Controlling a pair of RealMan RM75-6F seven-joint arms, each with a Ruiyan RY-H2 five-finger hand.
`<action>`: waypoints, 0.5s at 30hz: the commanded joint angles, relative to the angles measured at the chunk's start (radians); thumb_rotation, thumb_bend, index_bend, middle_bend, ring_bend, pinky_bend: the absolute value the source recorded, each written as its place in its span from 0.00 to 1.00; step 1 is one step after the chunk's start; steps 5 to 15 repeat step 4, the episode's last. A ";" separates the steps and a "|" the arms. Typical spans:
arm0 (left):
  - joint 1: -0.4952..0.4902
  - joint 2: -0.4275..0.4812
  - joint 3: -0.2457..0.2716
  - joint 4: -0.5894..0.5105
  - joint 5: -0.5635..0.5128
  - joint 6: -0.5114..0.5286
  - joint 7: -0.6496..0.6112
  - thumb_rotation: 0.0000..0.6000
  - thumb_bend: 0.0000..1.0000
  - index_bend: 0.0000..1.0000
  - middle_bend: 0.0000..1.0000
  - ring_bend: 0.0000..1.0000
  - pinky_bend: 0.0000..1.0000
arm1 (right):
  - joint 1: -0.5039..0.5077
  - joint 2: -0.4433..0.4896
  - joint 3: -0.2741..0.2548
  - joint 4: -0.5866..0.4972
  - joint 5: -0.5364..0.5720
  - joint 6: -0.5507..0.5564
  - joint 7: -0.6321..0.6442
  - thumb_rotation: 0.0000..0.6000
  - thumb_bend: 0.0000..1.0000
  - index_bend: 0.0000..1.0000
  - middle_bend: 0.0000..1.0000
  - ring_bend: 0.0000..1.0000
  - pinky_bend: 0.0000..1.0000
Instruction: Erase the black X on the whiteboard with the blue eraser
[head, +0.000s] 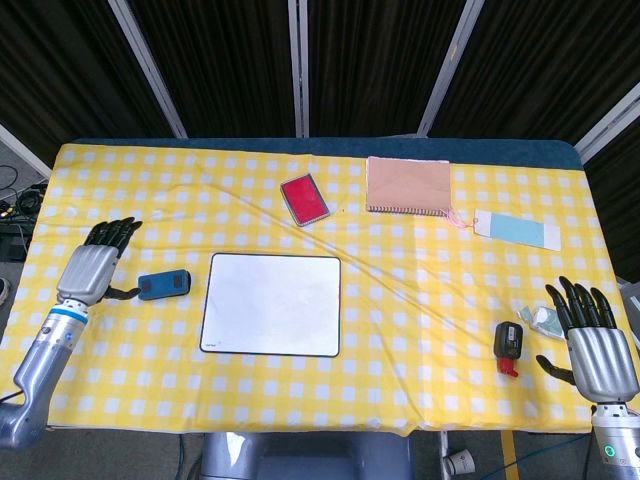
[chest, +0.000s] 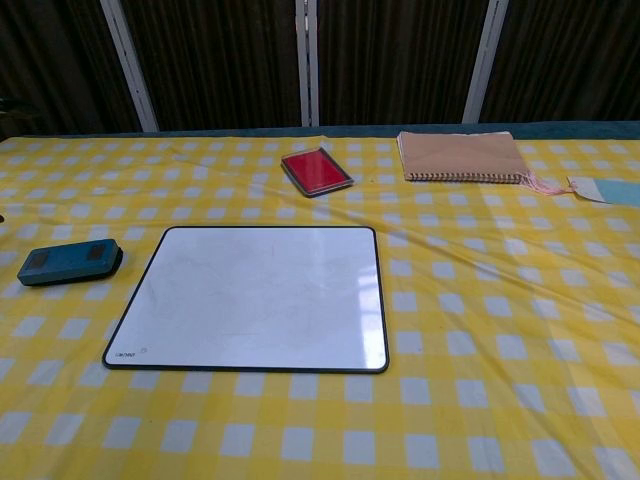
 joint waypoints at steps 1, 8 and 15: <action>0.105 0.091 0.004 -0.182 -0.011 0.148 0.107 1.00 0.00 0.00 0.00 0.00 0.00 | -0.002 0.005 0.001 -0.003 -0.003 0.005 0.008 1.00 0.00 0.00 0.00 0.00 0.00; 0.157 0.118 0.018 -0.276 -0.025 0.210 0.139 1.00 0.00 0.00 0.00 0.00 0.00 | -0.004 0.011 0.000 -0.006 -0.009 0.009 0.019 1.00 0.00 0.00 0.00 0.00 0.00; 0.157 0.118 0.018 -0.276 -0.025 0.210 0.139 1.00 0.00 0.00 0.00 0.00 0.00 | -0.004 0.011 0.000 -0.006 -0.009 0.009 0.019 1.00 0.00 0.00 0.00 0.00 0.00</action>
